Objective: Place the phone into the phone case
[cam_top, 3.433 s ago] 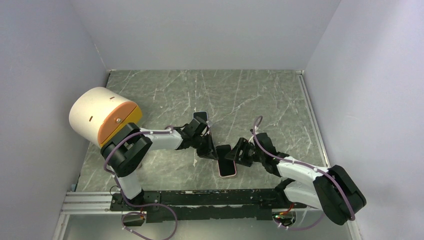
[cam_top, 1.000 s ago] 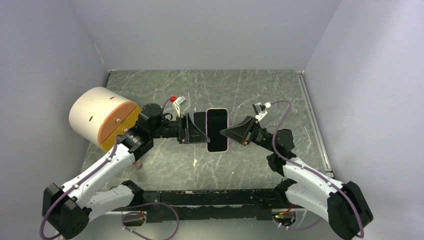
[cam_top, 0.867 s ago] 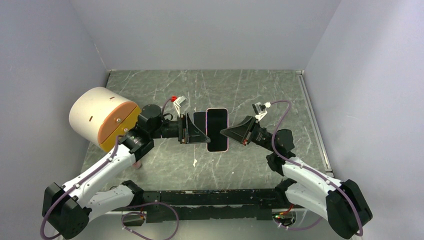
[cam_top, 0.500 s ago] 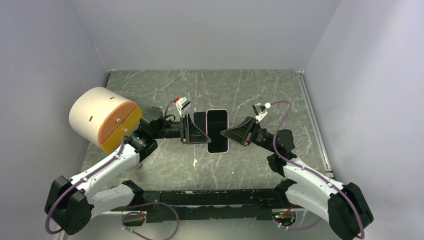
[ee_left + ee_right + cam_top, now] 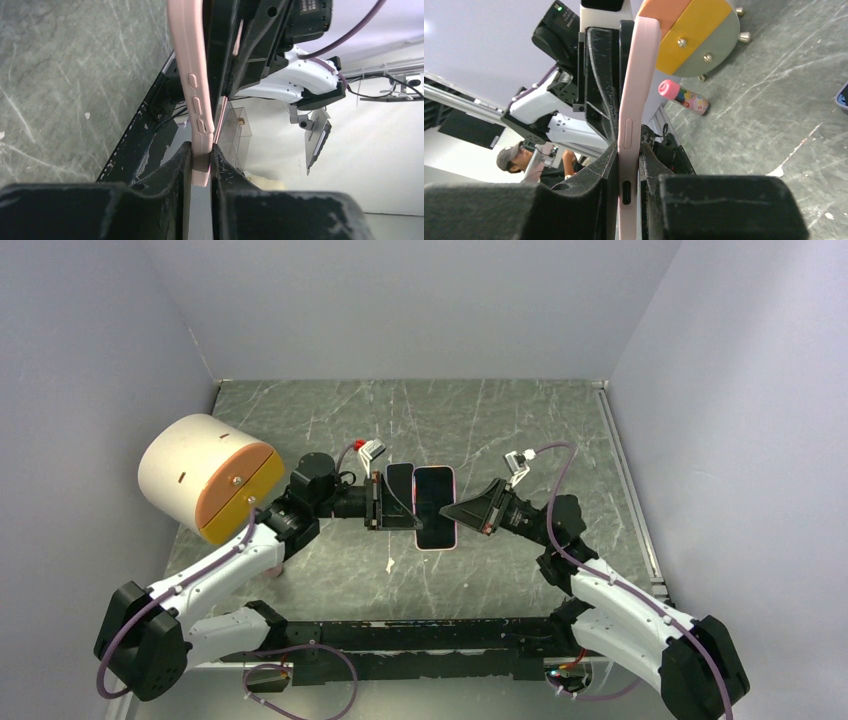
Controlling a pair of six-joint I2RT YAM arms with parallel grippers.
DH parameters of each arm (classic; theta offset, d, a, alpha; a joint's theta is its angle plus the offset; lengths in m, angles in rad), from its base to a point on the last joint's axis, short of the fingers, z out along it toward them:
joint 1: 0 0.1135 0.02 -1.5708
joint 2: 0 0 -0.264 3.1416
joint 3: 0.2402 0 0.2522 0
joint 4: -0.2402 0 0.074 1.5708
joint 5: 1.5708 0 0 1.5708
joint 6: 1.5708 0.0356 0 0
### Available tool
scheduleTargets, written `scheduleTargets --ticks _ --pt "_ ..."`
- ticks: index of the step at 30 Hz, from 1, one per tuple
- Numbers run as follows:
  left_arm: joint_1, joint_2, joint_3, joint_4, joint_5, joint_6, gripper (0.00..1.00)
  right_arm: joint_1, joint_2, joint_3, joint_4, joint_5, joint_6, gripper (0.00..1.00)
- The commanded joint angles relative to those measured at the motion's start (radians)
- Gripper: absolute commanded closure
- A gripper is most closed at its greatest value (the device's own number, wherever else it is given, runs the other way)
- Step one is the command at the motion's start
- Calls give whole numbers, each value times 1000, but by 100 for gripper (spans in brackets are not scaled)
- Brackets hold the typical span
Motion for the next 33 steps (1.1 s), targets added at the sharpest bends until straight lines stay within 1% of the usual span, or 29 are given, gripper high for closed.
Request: scheduleTargets --ticks 1,3,5,7,11,14,23,28,33 --pt "2 -31 58 -93 -36 58 71 3 -34 76 -4 -2 -102 100" --pt "1 -49 68 -122 -46 69 55 3 -34 84 -35 -13 -132 100" --pt "2 -73 74 -132 -58 76 46 3 -31 81 -27 -39 -139 100" --pt "4 -101 74 -119 -61 72 40 3 -25 74 2 -71 -133 100" --pt "14 -137 80 -96 -57 59 33 3 -5 56 105 -136 -87 100" --pt "23 -136 86 -97 -61 59 32 3 1 43 178 -169 -50 100" --pt "39 -109 84 -14 -43 2 31 8 8 49 202 -222 -25 100" --pt "46 -106 72 52 -39 -39 35 16 18 43 227 -229 -11 100" --pt "51 -101 74 60 -42 -48 45 22 18 51 172 -230 -45 100"
